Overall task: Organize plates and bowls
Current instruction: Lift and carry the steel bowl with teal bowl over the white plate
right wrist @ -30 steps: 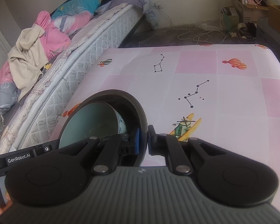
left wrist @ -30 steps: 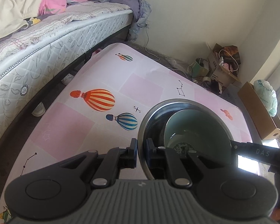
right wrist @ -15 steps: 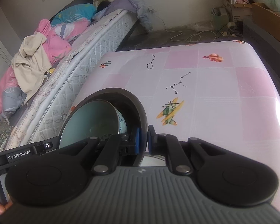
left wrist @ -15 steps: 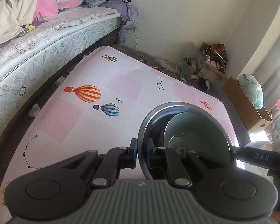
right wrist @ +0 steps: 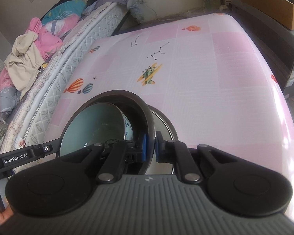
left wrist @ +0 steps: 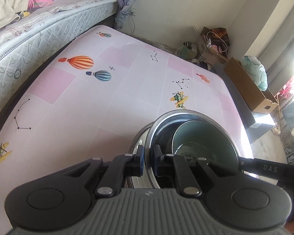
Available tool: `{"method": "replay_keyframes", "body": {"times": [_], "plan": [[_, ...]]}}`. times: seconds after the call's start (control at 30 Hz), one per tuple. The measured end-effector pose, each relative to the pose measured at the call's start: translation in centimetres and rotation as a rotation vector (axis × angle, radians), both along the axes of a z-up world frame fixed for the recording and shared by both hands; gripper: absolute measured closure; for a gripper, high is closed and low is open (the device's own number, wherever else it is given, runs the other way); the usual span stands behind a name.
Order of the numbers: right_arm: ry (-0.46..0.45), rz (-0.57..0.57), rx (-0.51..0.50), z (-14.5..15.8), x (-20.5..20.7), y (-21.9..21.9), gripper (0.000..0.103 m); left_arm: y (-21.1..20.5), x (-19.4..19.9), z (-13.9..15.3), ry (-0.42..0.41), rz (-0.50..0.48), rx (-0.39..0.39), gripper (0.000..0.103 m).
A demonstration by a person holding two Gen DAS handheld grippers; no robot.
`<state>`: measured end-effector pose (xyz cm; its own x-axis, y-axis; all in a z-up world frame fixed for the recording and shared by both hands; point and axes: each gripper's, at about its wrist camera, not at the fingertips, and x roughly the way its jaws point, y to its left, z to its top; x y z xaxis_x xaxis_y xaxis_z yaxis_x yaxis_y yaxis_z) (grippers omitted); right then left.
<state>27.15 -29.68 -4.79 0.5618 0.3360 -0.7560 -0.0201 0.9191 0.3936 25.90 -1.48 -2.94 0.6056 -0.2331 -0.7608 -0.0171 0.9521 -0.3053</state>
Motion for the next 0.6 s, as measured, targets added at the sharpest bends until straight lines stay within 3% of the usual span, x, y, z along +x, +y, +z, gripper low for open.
{"method": "replay_keyframes", "body": {"times": [0.23,0.6], "plan": [[0.032,-0.003,0.000,-2.4,-0.4,0.0,0.095,-0.3,-0.1,-1.0,0.023,-0.001,0.024,0.093],[0.018,0.015,-0.034,-2.3,-0.2,0.6,0.094,-0.5,-0.2,-0.9,0.023,-0.018,0.045,0.093]]}}
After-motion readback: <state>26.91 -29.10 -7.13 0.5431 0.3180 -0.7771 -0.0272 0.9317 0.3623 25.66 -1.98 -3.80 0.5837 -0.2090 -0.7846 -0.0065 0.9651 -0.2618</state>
